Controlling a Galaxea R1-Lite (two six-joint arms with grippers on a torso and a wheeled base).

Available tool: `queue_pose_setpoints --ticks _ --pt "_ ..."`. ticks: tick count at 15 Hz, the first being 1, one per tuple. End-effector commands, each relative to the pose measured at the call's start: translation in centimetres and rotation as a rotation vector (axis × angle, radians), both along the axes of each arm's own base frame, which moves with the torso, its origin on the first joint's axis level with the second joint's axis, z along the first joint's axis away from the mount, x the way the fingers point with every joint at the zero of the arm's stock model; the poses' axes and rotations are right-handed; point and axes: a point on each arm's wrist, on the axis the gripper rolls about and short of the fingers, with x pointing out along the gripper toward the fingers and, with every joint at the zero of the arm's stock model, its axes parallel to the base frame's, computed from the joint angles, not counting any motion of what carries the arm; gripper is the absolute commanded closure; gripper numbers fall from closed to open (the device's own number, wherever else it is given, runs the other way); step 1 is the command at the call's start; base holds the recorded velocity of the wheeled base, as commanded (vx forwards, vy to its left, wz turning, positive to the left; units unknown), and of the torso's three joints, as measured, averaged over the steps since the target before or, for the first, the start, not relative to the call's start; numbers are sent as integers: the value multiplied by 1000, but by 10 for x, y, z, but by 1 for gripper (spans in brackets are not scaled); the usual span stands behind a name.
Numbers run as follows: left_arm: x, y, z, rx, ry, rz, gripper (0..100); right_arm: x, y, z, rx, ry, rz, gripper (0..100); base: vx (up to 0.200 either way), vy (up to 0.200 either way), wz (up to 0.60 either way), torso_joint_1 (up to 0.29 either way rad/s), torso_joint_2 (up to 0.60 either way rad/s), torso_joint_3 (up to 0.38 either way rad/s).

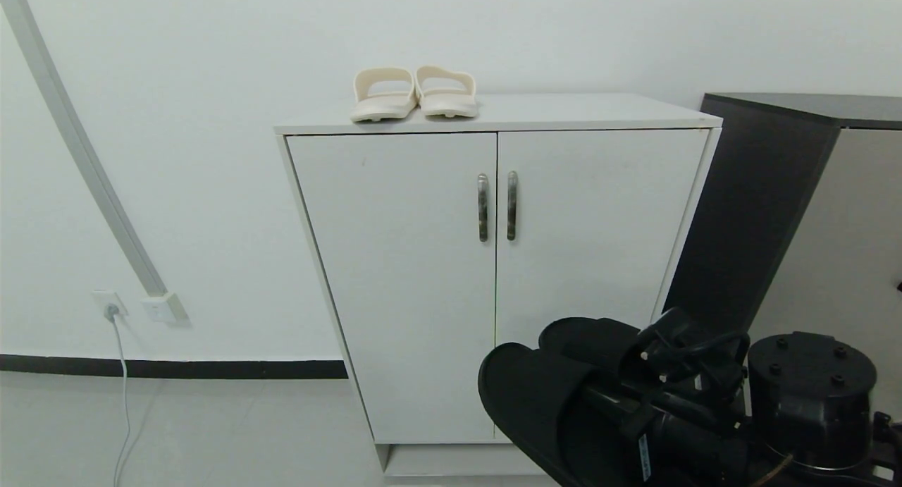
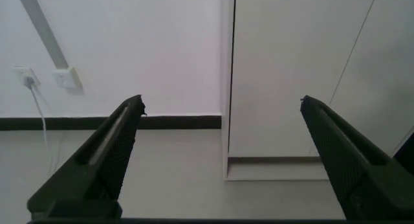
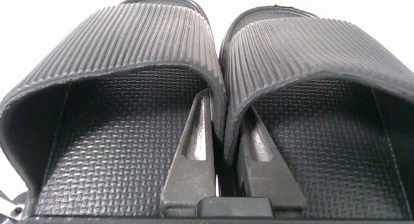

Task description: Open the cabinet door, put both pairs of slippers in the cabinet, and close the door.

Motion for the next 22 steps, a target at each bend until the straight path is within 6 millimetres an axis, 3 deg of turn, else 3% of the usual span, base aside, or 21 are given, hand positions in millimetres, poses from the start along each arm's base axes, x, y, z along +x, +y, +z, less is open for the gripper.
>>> queue_pose_setpoints --ticks 1,2,3,4,5,9,13,15,18,22 --pt "4 0 1 9 55 -7 0 0 0 0 0 1 1 100 0 0 0 0 0 0" --pt "4 0 1 9 55 -7 0 0 0 0 2 -2 1 100 0 0 0 0 0 0" --pt "3 0 17 8 -14 0 0 0 1 1 6 0 3 100 0 0 0 0 0 0" --pt "0 0 48 8 -96 0 0 0 1 1 7 1 3 100 0 0 0 0 0 0" --pt "5 0 61 6 -71 -7 0 0 1 1 10 -1 3 100 0 0 0 0 0 0" --pt "65 -5 100 -24 14 -157 0 0 0 2 23 -18 4 100 0 0 0 0 0 0" --pt "125 -16 117 -27 65 -295 0 -3 0 1 19 -12 22 100 0 0 0 0 0 0" --pt "138 -24 121 -45 66 -399 0 -3 0 1 23 -11 32 100 0 0 0 0 0 0" --pt "171 -51 138 -165 58 -545 0 -3 0 1 24 -10 33 100 0 0 0 0 0 0" --pt "220 -104 154 -241 45 -768 0 -4 1 1 23 -11 37 100 0 0 0 0 0 0"
